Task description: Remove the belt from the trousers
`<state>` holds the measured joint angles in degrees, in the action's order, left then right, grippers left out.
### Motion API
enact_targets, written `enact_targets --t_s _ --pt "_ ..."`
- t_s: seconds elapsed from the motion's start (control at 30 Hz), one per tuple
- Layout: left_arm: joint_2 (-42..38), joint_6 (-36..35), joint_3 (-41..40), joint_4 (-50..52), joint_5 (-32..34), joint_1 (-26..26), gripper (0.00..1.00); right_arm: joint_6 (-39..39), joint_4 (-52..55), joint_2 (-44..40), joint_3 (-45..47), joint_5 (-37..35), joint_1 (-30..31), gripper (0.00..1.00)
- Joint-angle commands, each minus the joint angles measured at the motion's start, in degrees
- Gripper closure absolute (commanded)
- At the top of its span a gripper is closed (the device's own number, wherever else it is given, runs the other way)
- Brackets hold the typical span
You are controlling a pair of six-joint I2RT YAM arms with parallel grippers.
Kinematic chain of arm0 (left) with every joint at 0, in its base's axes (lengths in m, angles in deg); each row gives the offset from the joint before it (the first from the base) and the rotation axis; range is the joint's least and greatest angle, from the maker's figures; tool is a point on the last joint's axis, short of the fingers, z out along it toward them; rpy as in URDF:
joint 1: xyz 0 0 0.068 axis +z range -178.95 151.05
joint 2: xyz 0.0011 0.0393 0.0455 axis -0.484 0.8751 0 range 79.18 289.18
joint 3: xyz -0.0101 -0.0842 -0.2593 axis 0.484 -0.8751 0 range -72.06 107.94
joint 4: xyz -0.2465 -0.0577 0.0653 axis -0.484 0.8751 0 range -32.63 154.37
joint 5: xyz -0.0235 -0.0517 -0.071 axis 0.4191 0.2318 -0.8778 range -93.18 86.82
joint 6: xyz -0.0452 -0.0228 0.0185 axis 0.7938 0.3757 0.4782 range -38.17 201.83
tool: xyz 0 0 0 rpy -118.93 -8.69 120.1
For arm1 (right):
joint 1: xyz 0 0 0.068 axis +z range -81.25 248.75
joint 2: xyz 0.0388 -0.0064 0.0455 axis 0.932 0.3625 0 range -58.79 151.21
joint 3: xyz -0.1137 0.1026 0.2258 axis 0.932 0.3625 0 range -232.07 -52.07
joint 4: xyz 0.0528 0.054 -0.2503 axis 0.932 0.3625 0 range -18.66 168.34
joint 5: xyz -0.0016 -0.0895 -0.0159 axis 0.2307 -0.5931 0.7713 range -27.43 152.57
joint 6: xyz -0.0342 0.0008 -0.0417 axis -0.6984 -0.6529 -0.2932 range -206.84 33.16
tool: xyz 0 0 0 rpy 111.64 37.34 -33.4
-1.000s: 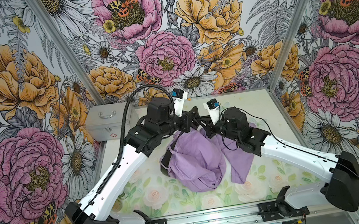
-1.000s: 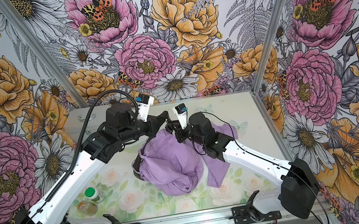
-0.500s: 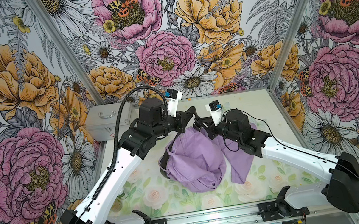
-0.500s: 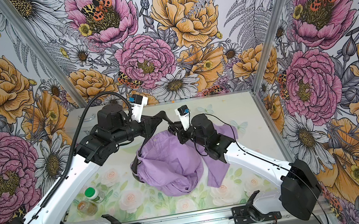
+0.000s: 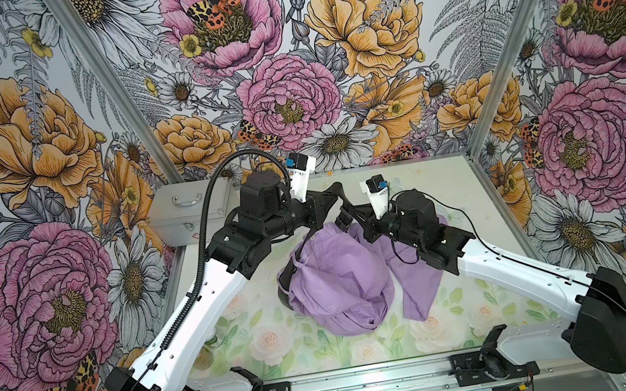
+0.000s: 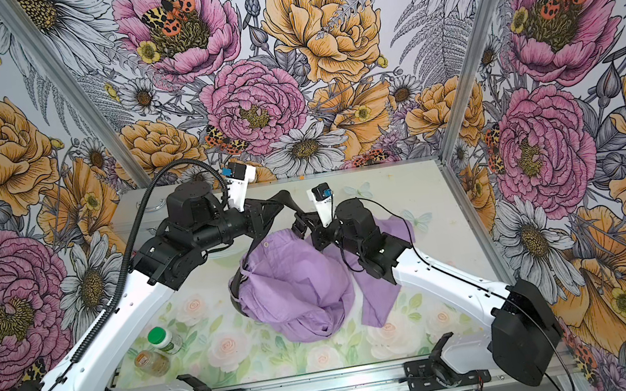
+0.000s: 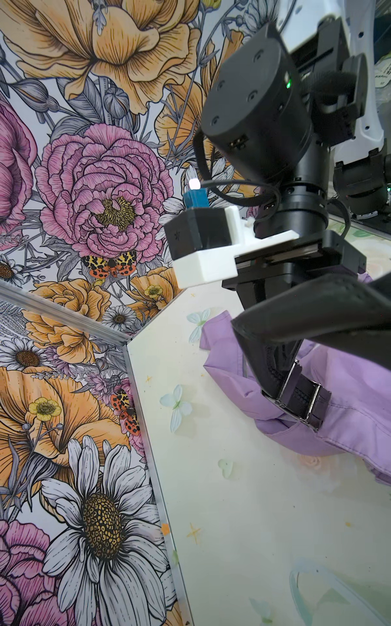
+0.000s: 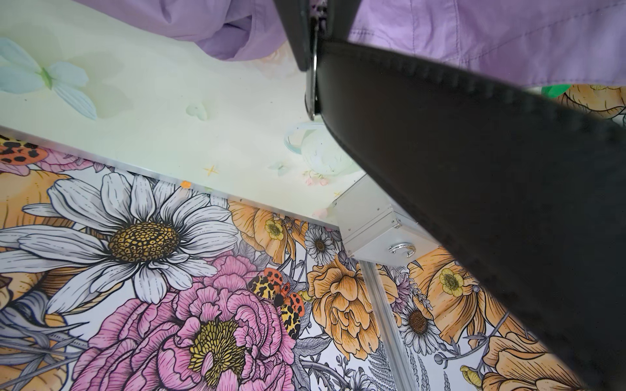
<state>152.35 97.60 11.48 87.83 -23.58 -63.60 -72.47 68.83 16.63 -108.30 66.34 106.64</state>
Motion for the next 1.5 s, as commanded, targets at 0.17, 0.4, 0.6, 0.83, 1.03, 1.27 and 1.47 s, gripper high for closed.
enact_targets --t_s 0.17,0.4,0.6,0.83,1.03,1.27,1.47 --pt "-10.1 2.8 3.9 -22.6 -8.4 0.7 1.0 0.9 17.7 5.3 4.9 -6.8 -3.0 0.95" --pt "-10.6 3.9 3.4 -24.4 -9.5 0.9 1.0 1.2 17.7 6.3 5.2 -6.6 -3.0 0.88" --pt "-10.8 4.5 3.4 -25.6 -10.4 1.0 1.0 1.2 17.6 7.0 5.5 -6.4 -3.1 0.88" --pt "-11.2 4.7 3.3 -26.5 -10.5 1.3 1.0 1.2 17.6 7.8 5.6 -6.0 -3.3 0.85" --pt "-11.6 4.8 3.4 -26.8 -10.5 1.4 1.0 1.2 17.4 8.2 5.6 -5.8 -3.4 0.86" --pt "-12.0 5.3 2.9 -27.5 -10.1 1.9 1.0 0.8 17.3 8.4 5.7 -4.7 -3.5 0.93" --pt "-12.4 5.3 2.8 -28.3 -9.8 2.1 1.0 0.7 17.3 8.9 5.5 -4.2 -3.5 0.97"
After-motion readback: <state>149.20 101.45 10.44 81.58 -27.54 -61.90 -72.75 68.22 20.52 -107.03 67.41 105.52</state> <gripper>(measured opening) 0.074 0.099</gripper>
